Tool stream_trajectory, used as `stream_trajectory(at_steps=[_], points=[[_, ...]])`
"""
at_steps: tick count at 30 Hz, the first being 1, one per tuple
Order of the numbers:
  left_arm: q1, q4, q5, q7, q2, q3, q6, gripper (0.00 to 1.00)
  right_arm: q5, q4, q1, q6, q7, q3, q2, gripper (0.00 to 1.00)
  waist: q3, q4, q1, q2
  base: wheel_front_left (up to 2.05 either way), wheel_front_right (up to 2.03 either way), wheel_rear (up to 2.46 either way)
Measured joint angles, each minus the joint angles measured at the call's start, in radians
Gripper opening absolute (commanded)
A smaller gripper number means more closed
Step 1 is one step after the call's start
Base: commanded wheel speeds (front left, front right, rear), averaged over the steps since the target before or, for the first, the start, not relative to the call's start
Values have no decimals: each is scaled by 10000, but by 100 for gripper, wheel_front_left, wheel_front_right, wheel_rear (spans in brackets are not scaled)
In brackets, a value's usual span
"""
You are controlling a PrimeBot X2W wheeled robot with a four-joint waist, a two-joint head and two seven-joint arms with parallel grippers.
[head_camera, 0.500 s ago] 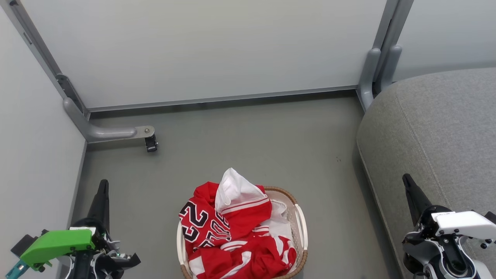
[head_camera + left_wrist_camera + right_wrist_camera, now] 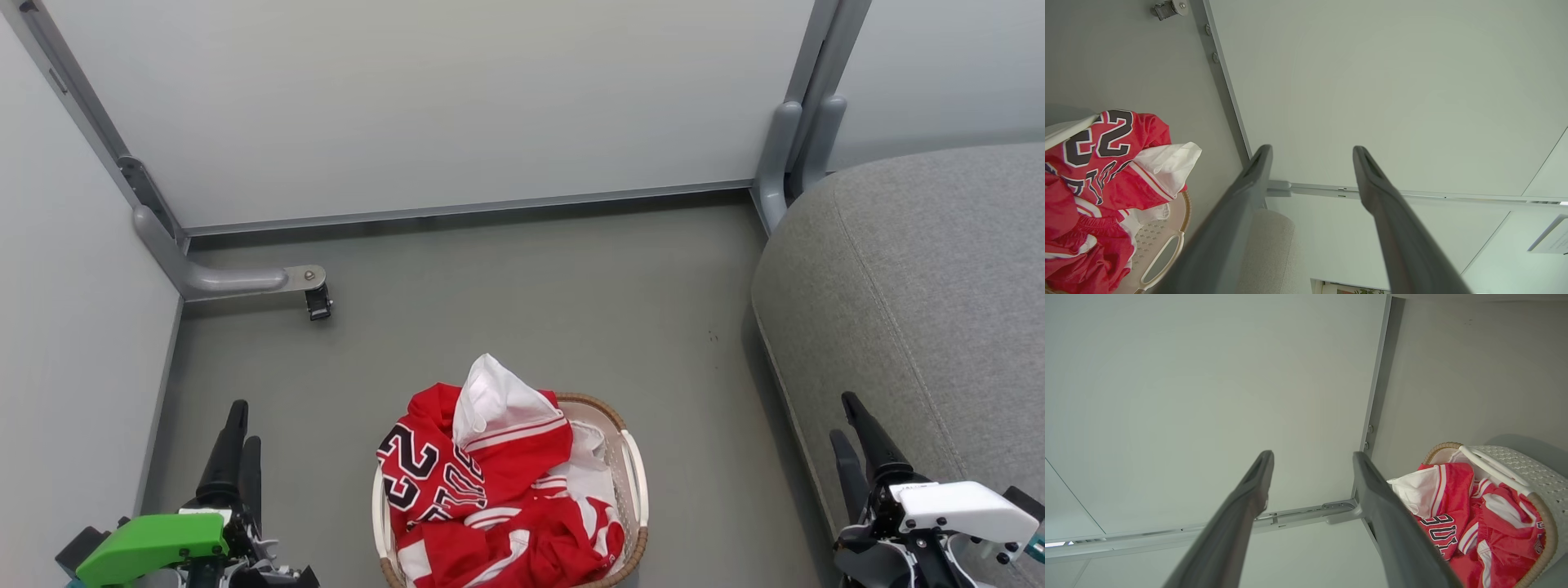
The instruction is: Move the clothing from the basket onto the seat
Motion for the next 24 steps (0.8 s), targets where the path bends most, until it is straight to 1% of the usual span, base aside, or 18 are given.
stream_trajectory(at_steps=[5,12,20,24], points=[[35,-222,136,-219,0,-174,0,100,-284,0,34,0,-234,12,-2,100,0,0,0,0,0,0,0],[63,-533,836,-541,0,-360,0,100,-1060,-90,35,0,-554,-59,-8,100,1,-3,0,0,0,0,0],[129,-890,2370,-869,2,-472,2,100,-2650,-548,50,0,-884,-150,-23,100,9,-1,0,0,0,0,0],[155,-1099,3127,-1028,4,-548,75,100,-3695,-892,62,0,-1024,-58,-44,100,15,7,0,0,0,0,0]])
